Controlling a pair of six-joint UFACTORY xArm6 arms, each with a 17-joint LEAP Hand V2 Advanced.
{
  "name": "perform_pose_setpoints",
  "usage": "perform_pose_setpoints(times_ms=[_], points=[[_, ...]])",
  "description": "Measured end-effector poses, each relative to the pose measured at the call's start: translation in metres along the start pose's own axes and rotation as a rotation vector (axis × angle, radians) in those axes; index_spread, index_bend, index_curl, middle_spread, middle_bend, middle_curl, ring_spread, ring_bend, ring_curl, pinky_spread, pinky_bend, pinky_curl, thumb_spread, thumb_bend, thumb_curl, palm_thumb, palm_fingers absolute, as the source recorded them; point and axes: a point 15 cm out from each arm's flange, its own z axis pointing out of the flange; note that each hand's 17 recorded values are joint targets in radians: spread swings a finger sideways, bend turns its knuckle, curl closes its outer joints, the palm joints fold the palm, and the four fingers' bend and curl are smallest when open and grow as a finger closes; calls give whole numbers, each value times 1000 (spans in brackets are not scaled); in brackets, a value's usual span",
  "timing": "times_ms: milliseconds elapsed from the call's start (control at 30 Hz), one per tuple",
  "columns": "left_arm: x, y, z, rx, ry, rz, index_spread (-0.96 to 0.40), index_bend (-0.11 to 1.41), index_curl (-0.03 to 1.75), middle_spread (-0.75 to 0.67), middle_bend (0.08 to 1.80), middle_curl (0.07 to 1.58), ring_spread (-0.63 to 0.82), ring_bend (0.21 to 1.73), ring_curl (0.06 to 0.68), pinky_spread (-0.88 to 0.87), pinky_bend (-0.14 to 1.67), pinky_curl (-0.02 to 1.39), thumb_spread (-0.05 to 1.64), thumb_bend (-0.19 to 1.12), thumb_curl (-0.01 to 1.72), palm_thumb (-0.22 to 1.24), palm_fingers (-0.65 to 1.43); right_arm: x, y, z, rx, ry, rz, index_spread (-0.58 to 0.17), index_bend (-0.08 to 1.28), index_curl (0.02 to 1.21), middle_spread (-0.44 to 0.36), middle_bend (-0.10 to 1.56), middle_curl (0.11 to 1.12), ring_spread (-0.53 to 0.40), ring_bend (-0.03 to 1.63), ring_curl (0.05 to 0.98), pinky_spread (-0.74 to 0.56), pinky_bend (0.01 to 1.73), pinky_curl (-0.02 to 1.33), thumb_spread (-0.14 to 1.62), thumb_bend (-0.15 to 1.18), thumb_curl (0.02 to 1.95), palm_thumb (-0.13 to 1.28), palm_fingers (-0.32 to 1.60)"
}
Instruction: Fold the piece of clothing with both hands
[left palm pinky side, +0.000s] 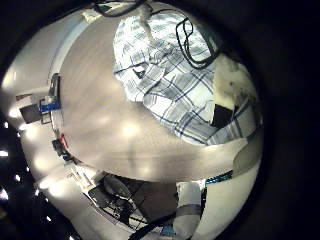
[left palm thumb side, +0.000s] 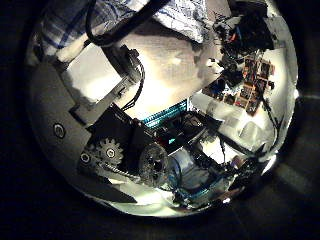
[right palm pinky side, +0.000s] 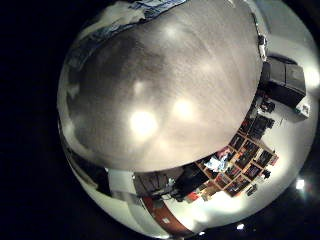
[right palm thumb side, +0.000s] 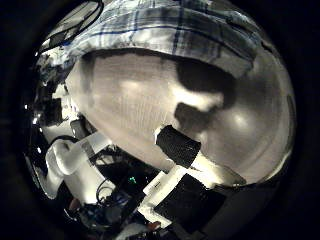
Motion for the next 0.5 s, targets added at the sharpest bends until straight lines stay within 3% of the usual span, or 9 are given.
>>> perform_pose_setpoints(times_ms=[67, 200, 233, 267, 367, 500], points=[[0, 2, -2, -1, 0, 3, -686, 451, 1114, -587, 975, 1065, -451, 1449, 530, -583, 1210, 756, 1067, -15, 547, 912, 943, -6, -2, 4, -10, 7, -5, -296, 185, 327, -189, 465, 437, -259, 911, 265, -4, 805, 18, 1087, -13, 323, 464, 470], [-2, 7, -6, -2, -3, 5, -701, 428, 1172, -596, 970, 1087, -448, 1457, 529, -585, 1212, 766, 1067, -15, 553, 911, 938, -15, -5, 6, -25, 18, -13, -382, 218, 347, -260, 510, 471, -309, 1040, 302, -298, 1037, 59, 1085, 44, 383, 653, 943], [-2, 9, -7, -4, -3, 5, -704, 422, 1185, -599, 968, 1092, -448, 1458, 528, -586, 1211, 768, 1067, -18, 552, 905, 938, -15, -6, 5, -23, 18, -9, -400, 228, 370, -274, 522, 489, -312, 1057, 326, -345, 1075, 86, 1084, 44, 392, 679, 972], [-3, 11, -7, -10, -4, 6, -706, 417, 1198, -601, 966, 1096, -447, 1457, 526, -589, 1211, 768, 1067, -17, 553, 903, 937, -14, -8, 4, -16, 18, -4, -418, 291, 403, -288, 582, 520, -307, 1077, 343, -367, 1095, 102, 1091, 70, 410, 743, 1121], [-4, 16, -8, -20, -3, 13, -713, 401, 1233, -609, 957, 1106, -445, 1458, 523, -594, 1209, 771, 1067, -16, 555, 901, 938, -10, -12, -2, 7, 24, 17, -459, 478, 515, -304, 731, 607, -292, 1116, 397, -377, 1192, 174, 1097, 75, 438, 813, 1272], [-3, 21, -11, -18, -1, 19, -719, 378, 1273, -618, 946, 1117, -445, 1455, 520, -599, 1204, 775, 1067, -15, 558, 899, 941, 1, -13, -19, 53, 57, 21, -454, 715, 653, -275, 934, 706, -258, 1201, 456, -317, 1316, 250, 1111, 72, 470, 879, 1305]])
